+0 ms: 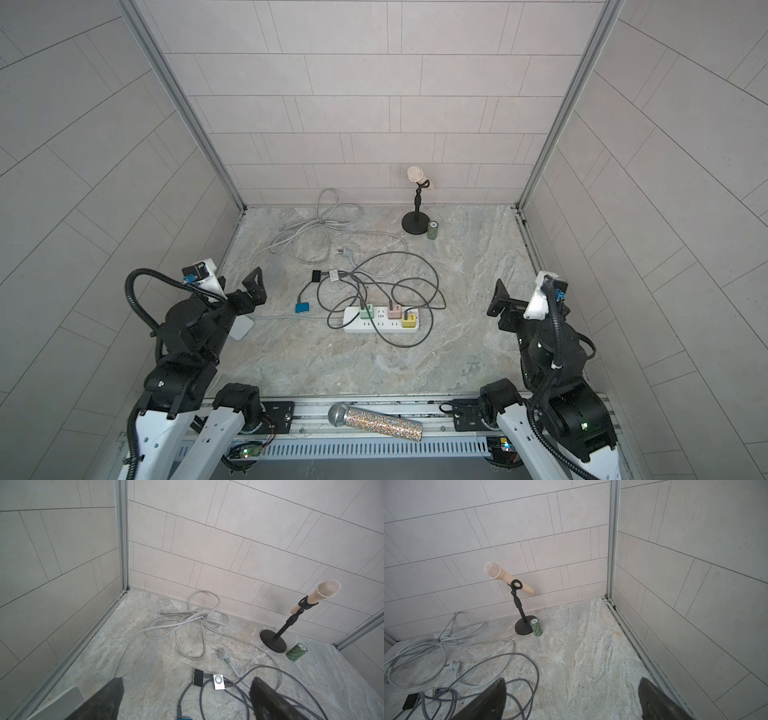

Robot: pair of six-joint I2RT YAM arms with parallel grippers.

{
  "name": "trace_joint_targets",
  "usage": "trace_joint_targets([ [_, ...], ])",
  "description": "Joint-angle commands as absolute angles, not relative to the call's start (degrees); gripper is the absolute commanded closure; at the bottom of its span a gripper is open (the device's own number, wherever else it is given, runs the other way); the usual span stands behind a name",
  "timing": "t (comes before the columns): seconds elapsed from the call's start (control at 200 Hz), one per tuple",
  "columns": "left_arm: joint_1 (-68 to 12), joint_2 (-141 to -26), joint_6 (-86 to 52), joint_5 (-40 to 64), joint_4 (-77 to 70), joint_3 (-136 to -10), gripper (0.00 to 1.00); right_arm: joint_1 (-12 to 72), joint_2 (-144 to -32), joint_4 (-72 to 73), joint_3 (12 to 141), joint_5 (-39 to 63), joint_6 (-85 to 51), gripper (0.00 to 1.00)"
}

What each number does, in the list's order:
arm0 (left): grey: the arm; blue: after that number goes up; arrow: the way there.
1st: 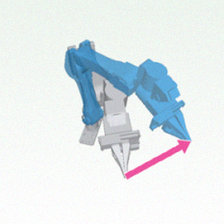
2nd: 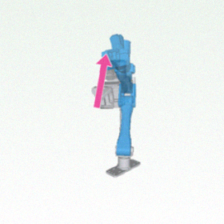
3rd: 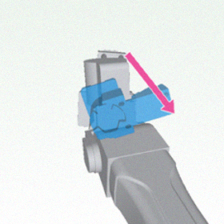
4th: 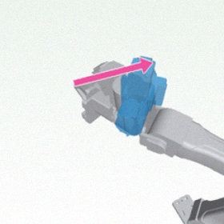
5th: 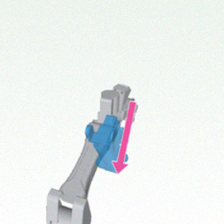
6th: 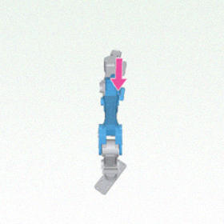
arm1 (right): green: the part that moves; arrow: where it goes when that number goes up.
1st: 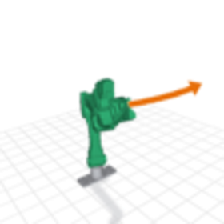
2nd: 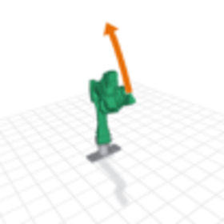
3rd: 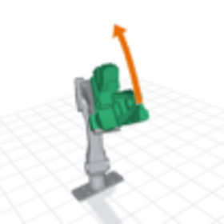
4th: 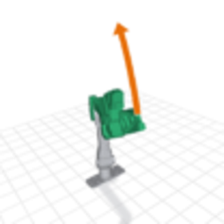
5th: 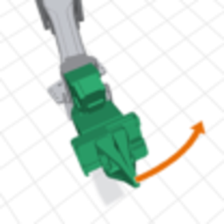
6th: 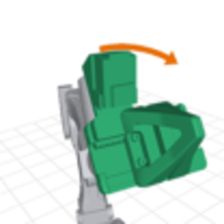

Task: Charge mp3
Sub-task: Reset both arms

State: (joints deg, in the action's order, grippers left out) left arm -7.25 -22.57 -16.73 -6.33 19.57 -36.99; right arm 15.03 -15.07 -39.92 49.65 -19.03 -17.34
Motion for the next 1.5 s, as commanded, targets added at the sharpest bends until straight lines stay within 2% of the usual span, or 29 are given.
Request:
trace_joint_targets([
  [0.0,-7.03,-20.88,-18.49,-8.72,17.67,-33.85,0.00,14.85,-9.99,-40.69,46.83,-20.70,-17.04,0.00],
  [0.135,-7.13,-22.38,-22.57,-6.60,9.68,-27.30,0.00,14.85,-5.50,-41.38,43.42,-19.06,-16.27,0.00],
  [0.295,-7.86,-30.27,-24.07,-7.52,1.11,-24.08,0.00,14.85,-4.21,-42.16,40.47,-17.67,-13.51,0.00],
  [0.645,-8.66,-48.46,-10.68,-17.66,-19.78,-18.75,0.00,14.86,-12.96,-31.03,35.80,-17.85,-13.79,0.00],
  [0.721,-8.59,-49.71,-8.24,-19.31,-23.05,-17.31,0.00,14.85,-14.37,-26.92,32.43,-18.78,-13.16,0.00],
  [0.851,-8.40,-56.84,-6.09,-21.85,-36.82,-12.67,0.00,14.88,-16.33,-16.87,28.04,-20.65,-11.49,0.00],
  [1.081,-8.42,-76.71,0.33,-18.54,-63.90,-9.07,0.00,14.52,-22.98,-3.81,22.24,-27.28,-7.19,0.00],
  [1.186,-7.88,-85.05,0.86,-21.45,-70.13,-10.50,0.00,14.24,-29.82,4.11,19.77,-27.11,-6.98,0.00],
  [1.261,-7.53,-93.25,1.09,-18.06,-77.47,-10.70,0.00,14.15,-35.67,7.55,19.69,-27.50,-6.74,0.00],
  [1.361,-7.00,-92.20,2.90,-13.56,-71.71,-13.33,0.00,13.83,-40.34,17.94,16.03,-27.47,-4.16,0.00],
  [1.491,-5.54,-93.02,1.64,-12.40,-74.28,-12.61,0.01,10.35,-43.51,32.05,9.79,-24.21,-3.26,0.00],
])
